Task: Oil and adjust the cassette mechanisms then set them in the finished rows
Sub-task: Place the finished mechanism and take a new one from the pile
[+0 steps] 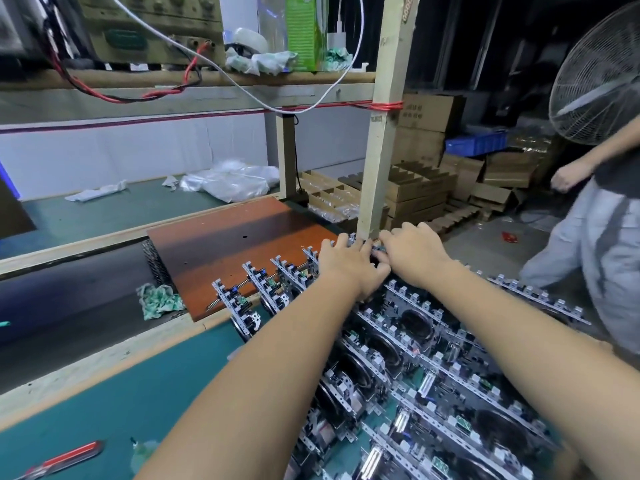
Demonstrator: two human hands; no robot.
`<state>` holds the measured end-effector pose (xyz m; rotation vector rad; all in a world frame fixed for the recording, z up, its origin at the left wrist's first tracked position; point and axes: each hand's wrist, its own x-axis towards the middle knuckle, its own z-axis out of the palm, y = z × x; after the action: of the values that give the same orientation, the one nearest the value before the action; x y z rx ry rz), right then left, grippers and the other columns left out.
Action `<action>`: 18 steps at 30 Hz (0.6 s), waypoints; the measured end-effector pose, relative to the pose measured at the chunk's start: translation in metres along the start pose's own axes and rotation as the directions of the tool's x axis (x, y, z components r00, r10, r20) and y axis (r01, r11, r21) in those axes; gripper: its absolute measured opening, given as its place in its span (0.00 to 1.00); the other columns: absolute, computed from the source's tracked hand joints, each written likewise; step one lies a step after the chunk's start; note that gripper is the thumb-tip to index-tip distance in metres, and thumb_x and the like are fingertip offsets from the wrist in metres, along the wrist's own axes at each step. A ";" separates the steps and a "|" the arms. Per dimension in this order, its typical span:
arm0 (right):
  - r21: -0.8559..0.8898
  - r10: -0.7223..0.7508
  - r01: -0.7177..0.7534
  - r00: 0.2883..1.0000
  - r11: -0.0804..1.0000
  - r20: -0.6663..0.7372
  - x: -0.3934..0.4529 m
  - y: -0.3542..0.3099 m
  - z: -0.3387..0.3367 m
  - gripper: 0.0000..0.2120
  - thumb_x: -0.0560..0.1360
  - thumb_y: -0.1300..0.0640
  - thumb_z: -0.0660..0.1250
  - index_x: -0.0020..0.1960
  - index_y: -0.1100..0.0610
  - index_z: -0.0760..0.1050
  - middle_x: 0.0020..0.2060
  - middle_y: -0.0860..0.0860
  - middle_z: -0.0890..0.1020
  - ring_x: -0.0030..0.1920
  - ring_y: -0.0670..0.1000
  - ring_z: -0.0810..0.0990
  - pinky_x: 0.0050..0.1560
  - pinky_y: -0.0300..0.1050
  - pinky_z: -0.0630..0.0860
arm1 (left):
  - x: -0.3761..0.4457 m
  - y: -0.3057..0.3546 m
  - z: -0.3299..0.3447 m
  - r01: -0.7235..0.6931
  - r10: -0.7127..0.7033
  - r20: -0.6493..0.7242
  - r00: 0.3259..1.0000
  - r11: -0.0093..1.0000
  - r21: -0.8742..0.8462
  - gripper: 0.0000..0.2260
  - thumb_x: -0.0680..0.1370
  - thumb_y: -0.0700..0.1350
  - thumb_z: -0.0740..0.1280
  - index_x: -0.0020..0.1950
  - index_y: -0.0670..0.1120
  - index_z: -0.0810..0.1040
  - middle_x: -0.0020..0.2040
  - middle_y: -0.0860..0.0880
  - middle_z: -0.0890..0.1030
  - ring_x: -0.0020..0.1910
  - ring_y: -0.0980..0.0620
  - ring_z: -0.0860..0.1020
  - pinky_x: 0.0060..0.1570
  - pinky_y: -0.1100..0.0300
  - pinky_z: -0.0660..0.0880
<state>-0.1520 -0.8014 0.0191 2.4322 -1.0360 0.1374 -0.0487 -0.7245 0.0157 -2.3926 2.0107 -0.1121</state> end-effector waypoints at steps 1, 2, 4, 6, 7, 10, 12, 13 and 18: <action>0.020 0.023 -0.023 1.000 1.000 0.001 -0.004 -0.002 -0.003 0.18 0.81 0.46 0.53 0.61 0.57 0.68 0.57 0.54 0.78 0.60 0.56 0.72 0.56 0.50 0.66 | -0.001 -0.001 0.000 -0.003 0.003 -0.001 1.000 1.000 -0.007 0.27 0.81 0.57 0.43 0.79 0.48 0.51 0.78 0.50 0.56 0.73 0.45 0.56 0.64 0.47 0.58; 0.046 0.042 -0.042 0.999 0.998 -0.002 -0.008 -0.003 -0.007 0.17 0.80 0.46 0.54 0.62 0.57 0.67 0.58 0.54 0.76 0.61 0.56 0.71 0.57 0.50 0.66 | -0.002 -0.003 0.000 -0.005 0.006 0.004 1.000 1.000 -0.014 0.27 0.81 0.58 0.43 0.79 0.48 0.51 0.78 0.50 0.55 0.73 0.45 0.55 0.65 0.47 0.57; 0.077 0.046 -0.045 0.999 0.996 -0.019 -0.017 -0.005 -0.021 0.16 0.80 0.48 0.56 0.62 0.57 0.66 0.59 0.54 0.75 0.62 0.56 0.70 0.57 0.50 0.66 | -0.011 -0.005 -0.004 0.000 0.001 0.021 1.000 0.998 -0.055 0.28 0.81 0.58 0.45 0.79 0.49 0.51 0.78 0.50 0.54 0.75 0.46 0.54 0.68 0.47 0.55; 0.101 0.014 -0.006 0.997 0.995 -0.075 -0.029 -0.009 -0.040 0.15 0.80 0.48 0.56 0.62 0.55 0.66 0.58 0.52 0.75 0.61 0.55 0.71 0.56 0.49 0.67 | -0.026 -0.006 -0.011 0.004 -0.005 -0.010 1.000 0.991 -0.137 0.26 0.81 0.56 0.50 0.77 0.47 0.55 0.77 0.48 0.59 0.74 0.46 0.58 0.68 0.47 0.56; 0.132 0.004 0.011 0.994 0.991 -0.112 -0.038 -0.012 -0.050 0.14 0.80 0.48 0.55 0.62 0.54 0.67 0.57 0.51 0.76 0.59 0.54 0.72 0.54 0.48 0.67 | -0.037 -0.005 -0.016 -0.008 -0.002 -0.060 0.998 0.986 -0.165 0.24 0.81 0.55 0.53 0.75 0.47 0.59 0.75 0.47 0.63 0.72 0.46 0.61 0.67 0.48 0.59; 0.335 -0.008 0.072 0.982 0.939 -0.189 -0.076 -0.030 -0.087 0.10 0.79 0.47 0.56 0.58 0.49 0.67 0.51 0.47 0.76 0.55 0.51 0.73 0.50 0.46 0.67 | -0.083 -0.013 -0.041 -0.064 0.037 -0.226 0.973 0.991 -0.115 0.17 0.78 0.51 0.59 0.66 0.49 0.70 0.64 0.48 0.75 0.63 0.47 0.70 0.61 0.50 0.64; 0.466 -0.064 0.164 0.973 0.869 -0.222 -0.108 -0.048 -0.116 0.09 0.79 0.45 0.55 0.56 0.46 0.66 0.49 0.43 0.74 0.51 0.47 0.72 0.45 0.43 0.66 | -0.127 -0.027 -0.060 -0.075 0.051 -0.297 0.954 0.995 -0.071 0.13 0.78 0.53 0.60 0.59 0.51 0.74 0.57 0.51 0.78 0.58 0.49 0.72 0.56 0.53 0.66; 0.522 -0.113 0.215 0.969 0.825 -0.220 -0.126 -0.061 -0.133 0.08 0.78 0.43 0.54 0.55 0.44 0.65 0.48 0.40 0.74 0.49 0.44 0.72 0.42 0.41 0.65 | -0.156 -0.036 -0.066 -0.067 0.045 -0.320 0.946 0.996 -0.060 0.12 0.78 0.54 0.60 0.57 0.52 0.75 0.55 0.52 0.78 0.56 0.50 0.72 0.53 0.55 0.66; 0.752 -0.339 0.310 0.933 0.581 -0.122 -0.202 -0.128 -0.180 0.14 0.75 0.35 0.45 0.59 0.36 0.57 0.55 0.37 0.68 0.56 0.39 0.67 0.47 0.37 0.65 | -0.299 -0.061 -0.058 -0.019 -0.067 -0.407 0.911 0.979 -0.203 0.09 0.74 0.53 0.64 0.46 0.52 0.80 0.41 0.56 0.81 0.43 0.53 0.77 0.42 0.61 0.69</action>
<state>-0.1878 -0.5084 0.0698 3.3684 -0.5516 0.5026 -0.0432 -0.4179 0.0638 -2.7091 2.2574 -0.4744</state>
